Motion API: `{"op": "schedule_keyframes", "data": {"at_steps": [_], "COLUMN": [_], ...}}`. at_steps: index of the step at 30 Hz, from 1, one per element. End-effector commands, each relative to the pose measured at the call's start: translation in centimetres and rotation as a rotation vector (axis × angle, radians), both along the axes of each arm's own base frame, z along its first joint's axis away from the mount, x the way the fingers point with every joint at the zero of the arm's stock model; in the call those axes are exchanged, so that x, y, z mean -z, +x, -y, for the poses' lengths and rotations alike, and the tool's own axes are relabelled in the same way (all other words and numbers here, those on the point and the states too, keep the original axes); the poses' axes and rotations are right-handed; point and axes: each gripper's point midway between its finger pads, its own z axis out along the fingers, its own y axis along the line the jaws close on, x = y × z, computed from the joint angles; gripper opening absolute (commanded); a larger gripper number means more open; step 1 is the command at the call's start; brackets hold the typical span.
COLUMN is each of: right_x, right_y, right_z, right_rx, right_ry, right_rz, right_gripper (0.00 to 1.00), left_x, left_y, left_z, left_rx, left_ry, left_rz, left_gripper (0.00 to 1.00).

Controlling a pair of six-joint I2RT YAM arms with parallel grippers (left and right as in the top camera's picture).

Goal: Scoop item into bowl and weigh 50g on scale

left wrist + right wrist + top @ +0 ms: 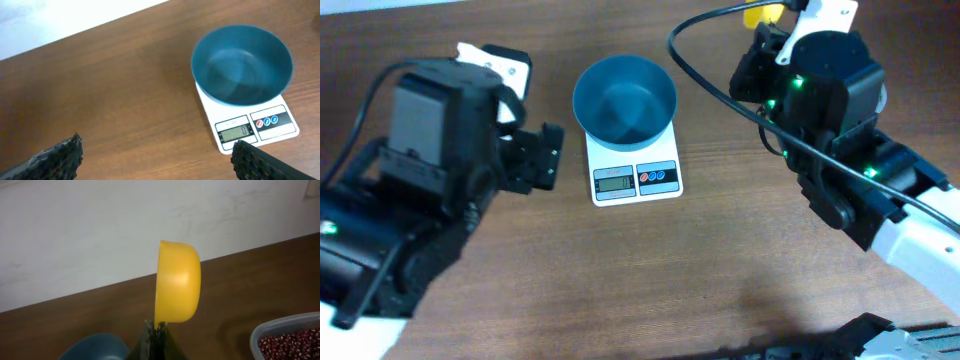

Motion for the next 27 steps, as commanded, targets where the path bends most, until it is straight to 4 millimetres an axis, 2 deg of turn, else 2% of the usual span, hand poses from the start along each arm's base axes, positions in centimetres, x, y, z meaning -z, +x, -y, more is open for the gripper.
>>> {"op": "schedule_keyframes", "data": {"at_steps": [1,2,4,5,7,9,11,15,19,24,27], "right_x": [-1.6,-1.5,-1.6,-1.6,-1.6,-1.6,-1.6,-1.6,-1.6,-1.6,-1.0], "right_y": [0.7,0.7,0.7,0.7,0.7,0.7,0.7,0.7,0.7,0.5,0.0], "right_z": [-0.2,-0.3,-0.3,-0.3,-0.3,-0.3,-0.3,-0.5,-0.9,-1.4,-1.9], "right_rx": [-0.002,-0.002,-0.002,-0.002,-0.002,-0.002,-0.003,-0.015,-0.038,-0.071,-0.105], "right_ry": [0.022,0.021,0.022,0.022,0.022,0.022,0.022,0.026,0.031,0.039,0.037], "right_rz": [0.032,0.029,0.03,0.03,0.03,0.03,0.03,0.03,0.028,0.023,-0.01], "right_gripper": [0.04,0.04,0.04,0.04,0.04,0.04,0.04,0.04,0.04,0.04,0.04], "left_x": [-3.3,-3.4,-2.7,-2.3,-2.3,-2.1,-2.0,-1.4,0.0,0.8,2.1], "left_y": [-0.2,-0.8,-1.6,-2.0,-2.2,-2.0,-2.3,-5.1,-7.0,-6.2,-5.4], "left_z": [1.0,0.8,-1.0,-1.2,-1.1,-1.9,-1.2,1.5,2.2,2.7,2.8], "left_rx": [0.256,0.315,0.299,0.316,0.332,0.295,0.343,0.719,0.76,0.774,0.772], "left_ry": [-0.048,-0.065,-0.068,-0.079,-0.09,-0.057,-0.068,0.041,-0.03,-0.059,-0.072], "left_rz": [0.024,0.0,-0.06,-0.084,-0.087,-0.093,-0.096,-0.08,-0.187,-0.22,-0.272], "left_gripper": [0.99,0.99,0.99,0.99,0.99,0.99,0.99,0.99,0.99,0.99,0.99]}}
